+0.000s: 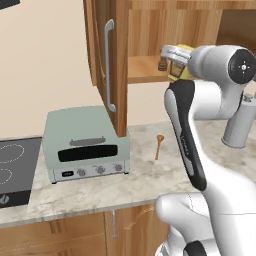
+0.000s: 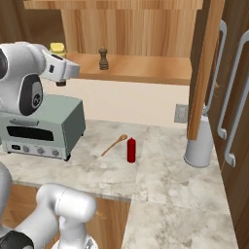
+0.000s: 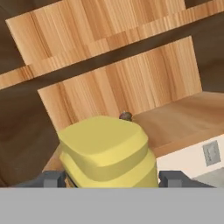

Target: There are various items on the counter. Only move the condiments/shakers into the cabinet.

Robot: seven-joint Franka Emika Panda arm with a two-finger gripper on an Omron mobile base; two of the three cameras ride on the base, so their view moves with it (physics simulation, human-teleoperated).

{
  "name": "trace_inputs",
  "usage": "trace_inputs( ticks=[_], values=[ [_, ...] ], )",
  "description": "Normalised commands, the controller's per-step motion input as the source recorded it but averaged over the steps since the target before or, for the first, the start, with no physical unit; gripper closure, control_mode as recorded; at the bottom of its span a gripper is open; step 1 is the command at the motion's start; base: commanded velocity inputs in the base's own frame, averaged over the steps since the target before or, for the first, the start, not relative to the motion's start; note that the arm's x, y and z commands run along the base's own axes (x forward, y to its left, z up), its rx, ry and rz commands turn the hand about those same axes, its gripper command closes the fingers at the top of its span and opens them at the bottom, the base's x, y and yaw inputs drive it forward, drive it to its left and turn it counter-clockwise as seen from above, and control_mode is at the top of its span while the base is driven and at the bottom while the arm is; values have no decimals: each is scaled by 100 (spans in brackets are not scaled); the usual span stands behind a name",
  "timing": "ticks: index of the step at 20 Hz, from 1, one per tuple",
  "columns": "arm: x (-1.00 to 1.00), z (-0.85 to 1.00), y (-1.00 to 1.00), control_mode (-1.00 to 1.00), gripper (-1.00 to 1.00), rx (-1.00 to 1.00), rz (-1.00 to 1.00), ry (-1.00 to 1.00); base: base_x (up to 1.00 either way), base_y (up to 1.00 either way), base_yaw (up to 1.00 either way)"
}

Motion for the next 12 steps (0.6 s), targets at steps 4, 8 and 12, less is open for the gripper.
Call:
trace_inputs(
  ticks=[4, 8, 12],
  values=[
    [-2, 2, 2, -100, 100, -2, 0, -19, 0, 0, 0],
    [7, -2, 5, -100, 100, -7, 0, -19, 0, 0, 0],
    [24, 0, 4, -100, 100, 0, -1, -2, 0, 0, 0]
  ],
)
